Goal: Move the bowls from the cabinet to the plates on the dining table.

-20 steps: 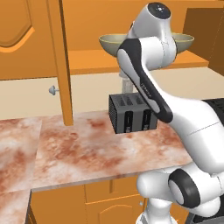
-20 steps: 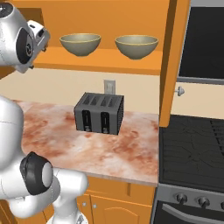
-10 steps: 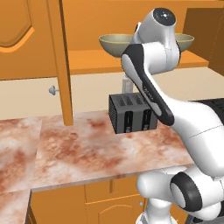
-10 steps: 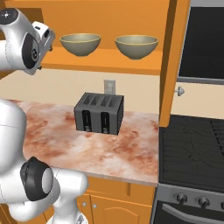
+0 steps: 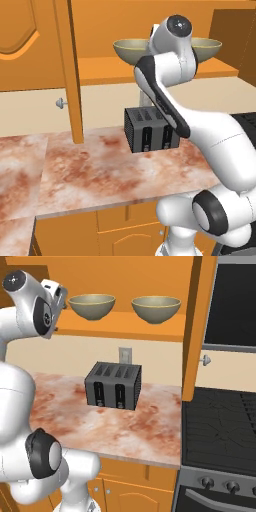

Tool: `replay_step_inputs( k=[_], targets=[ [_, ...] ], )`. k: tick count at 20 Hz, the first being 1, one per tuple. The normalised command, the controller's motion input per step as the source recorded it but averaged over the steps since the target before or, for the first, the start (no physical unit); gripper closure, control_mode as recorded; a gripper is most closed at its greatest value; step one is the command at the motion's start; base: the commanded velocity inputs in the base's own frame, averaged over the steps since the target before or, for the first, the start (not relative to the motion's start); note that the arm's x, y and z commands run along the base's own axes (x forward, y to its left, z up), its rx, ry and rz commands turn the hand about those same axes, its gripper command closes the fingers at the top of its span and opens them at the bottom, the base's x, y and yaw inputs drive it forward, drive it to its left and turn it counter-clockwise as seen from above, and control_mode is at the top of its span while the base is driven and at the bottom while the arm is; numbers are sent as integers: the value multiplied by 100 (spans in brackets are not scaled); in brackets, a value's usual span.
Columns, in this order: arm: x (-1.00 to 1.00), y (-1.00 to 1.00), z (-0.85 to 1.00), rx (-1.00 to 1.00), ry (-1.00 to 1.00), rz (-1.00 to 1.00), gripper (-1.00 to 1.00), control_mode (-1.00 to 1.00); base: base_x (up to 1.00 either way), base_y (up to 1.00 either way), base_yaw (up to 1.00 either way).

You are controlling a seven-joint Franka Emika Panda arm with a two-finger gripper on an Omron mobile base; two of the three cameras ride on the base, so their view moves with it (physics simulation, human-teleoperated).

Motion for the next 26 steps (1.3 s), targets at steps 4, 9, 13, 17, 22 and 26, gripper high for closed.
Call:
replay_step_inputs(
  k=[4,9,13,17,22,26],
  targets=[
    [58,-8,2,-3,-1,0,-100,-100,0,0,0],
    [62,0,0,-1,0,-5,-100,-100,0,0,0],
    [57,0,2,-1,0,-9,-100,-100,0,0,0],
    [54,0,9,0,0,-11,-100,-100,0,0,0],
    [53,0,8,0,0,-12,-100,-100,0,0,0],
    [53,0,0,0,0,-9,-100,-100,0,0,0]
  ],
)
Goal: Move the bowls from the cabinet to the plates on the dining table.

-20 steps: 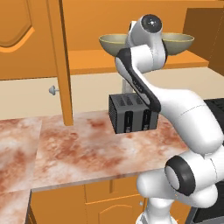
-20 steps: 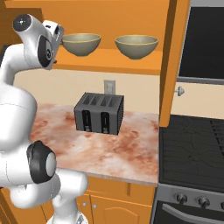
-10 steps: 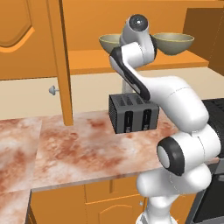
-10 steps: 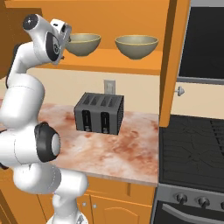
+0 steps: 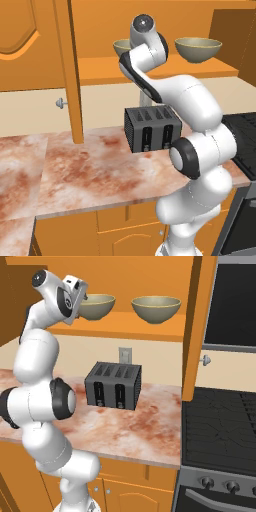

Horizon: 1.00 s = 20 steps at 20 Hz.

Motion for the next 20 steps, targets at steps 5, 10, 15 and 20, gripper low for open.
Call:
replay_step_inputs(
  k=[5,10,15,20],
  targets=[
    [47,0,0,0,0,-3,-100,-100,0,0,0],
    [30,0,-4,0,0,0,-100,-100,0,0,0],
    [5,5,-37,0,0,0,-100,-100,0,0,0],
    [-1,23,-74,0,0,0,-100,-100,0,0,0]
  ],
)
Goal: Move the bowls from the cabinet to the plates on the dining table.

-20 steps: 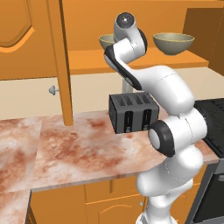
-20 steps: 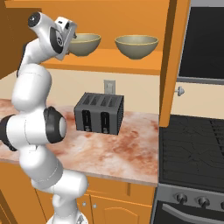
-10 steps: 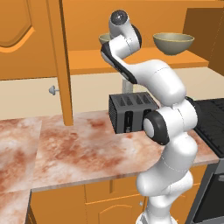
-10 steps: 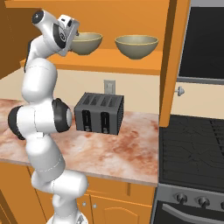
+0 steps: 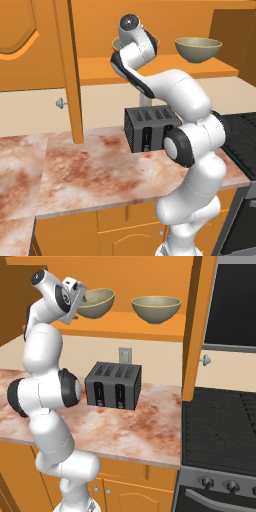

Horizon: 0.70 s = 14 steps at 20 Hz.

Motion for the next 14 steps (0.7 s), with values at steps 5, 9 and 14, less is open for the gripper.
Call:
replay_step_inputs(
  k=[5,9,14],
  targets=[
    [0,8,-55,0,0,0,100,-100,0,0,0],
    [0,0,-7,0,0,0,100,-100,0,0,0],
    [0,0,0,0,0,0,100,-100,0,0,0]
  ],
)
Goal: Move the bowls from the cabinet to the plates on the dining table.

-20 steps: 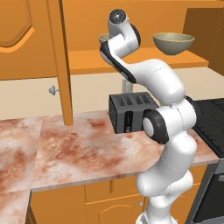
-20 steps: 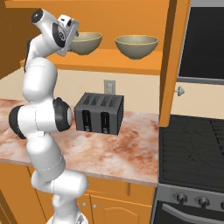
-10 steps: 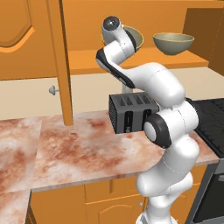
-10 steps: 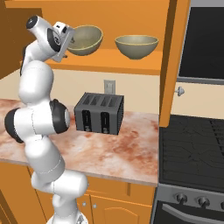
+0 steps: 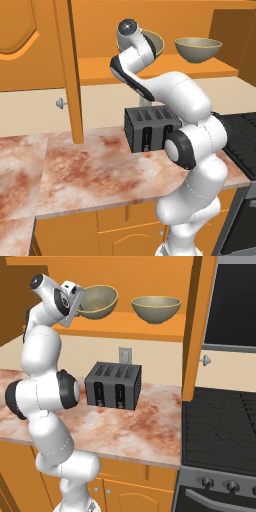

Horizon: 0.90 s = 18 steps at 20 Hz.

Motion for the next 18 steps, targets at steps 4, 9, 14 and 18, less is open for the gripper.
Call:
replay_step_inputs(
  k=[4,9,14,18],
  targets=[
    [0,0,0,0,0,0,100,-100,0,0,0],
    [-46,0,7,0,-3,0,100,-100,0,0,0],
    [-96,0,1,0,-9,0,100,-100,0,0,0],
    [-100,0,0,0,-9,0,100,-100,0,0,0]
  ],
)
